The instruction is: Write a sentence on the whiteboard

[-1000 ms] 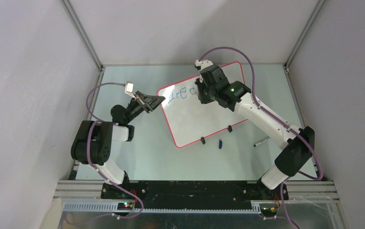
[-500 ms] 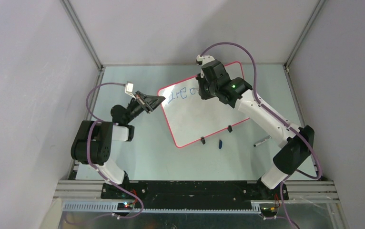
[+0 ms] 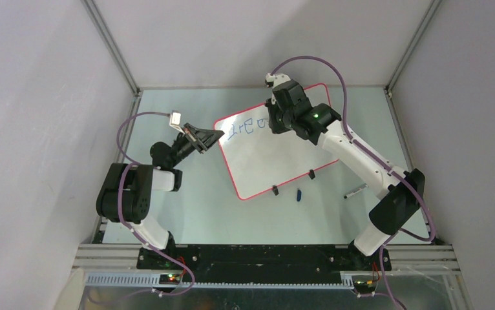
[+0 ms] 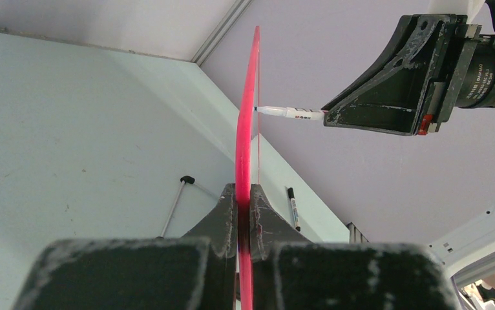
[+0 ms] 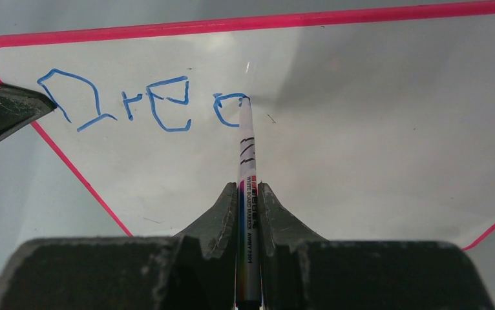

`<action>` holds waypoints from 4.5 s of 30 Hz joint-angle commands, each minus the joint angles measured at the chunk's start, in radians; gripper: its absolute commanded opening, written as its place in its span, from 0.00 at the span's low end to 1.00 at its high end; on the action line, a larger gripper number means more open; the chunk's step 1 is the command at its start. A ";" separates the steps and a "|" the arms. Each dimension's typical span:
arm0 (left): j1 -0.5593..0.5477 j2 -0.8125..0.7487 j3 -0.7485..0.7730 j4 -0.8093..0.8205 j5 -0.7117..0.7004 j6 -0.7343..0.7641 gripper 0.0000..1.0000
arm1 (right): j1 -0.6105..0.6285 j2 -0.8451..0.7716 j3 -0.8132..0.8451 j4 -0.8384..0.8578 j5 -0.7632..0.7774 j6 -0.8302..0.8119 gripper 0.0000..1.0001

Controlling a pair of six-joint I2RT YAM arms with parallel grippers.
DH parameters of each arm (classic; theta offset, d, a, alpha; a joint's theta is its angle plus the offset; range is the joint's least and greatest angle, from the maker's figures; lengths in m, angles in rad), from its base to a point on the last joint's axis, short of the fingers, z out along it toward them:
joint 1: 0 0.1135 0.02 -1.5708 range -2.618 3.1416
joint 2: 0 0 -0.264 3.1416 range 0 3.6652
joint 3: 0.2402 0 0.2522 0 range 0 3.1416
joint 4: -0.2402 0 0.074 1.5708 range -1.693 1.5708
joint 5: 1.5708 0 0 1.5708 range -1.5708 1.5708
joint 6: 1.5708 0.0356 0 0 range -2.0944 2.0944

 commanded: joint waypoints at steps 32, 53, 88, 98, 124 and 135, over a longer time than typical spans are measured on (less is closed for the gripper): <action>-0.023 -0.004 0.031 0.053 0.055 0.040 0.00 | -0.017 -0.179 -0.066 0.041 -0.031 -0.006 0.00; -0.023 0.000 0.034 0.053 0.055 0.038 0.00 | -0.054 -0.207 -0.147 0.136 -0.020 -0.026 0.00; -0.021 0.001 0.036 0.053 0.056 0.038 0.00 | -0.052 -0.086 -0.050 0.073 -0.018 -0.035 0.00; -0.021 0.000 0.034 0.053 0.056 0.040 0.00 | -0.059 -0.075 -0.044 0.070 -0.005 -0.031 0.00; -0.022 0.000 0.034 0.053 0.057 0.040 0.00 | -0.072 -0.062 -0.041 0.047 -0.013 -0.018 0.00; -0.022 -0.002 0.034 0.053 0.056 0.040 0.00 | -0.072 -0.078 -0.063 0.012 -0.020 -0.019 0.00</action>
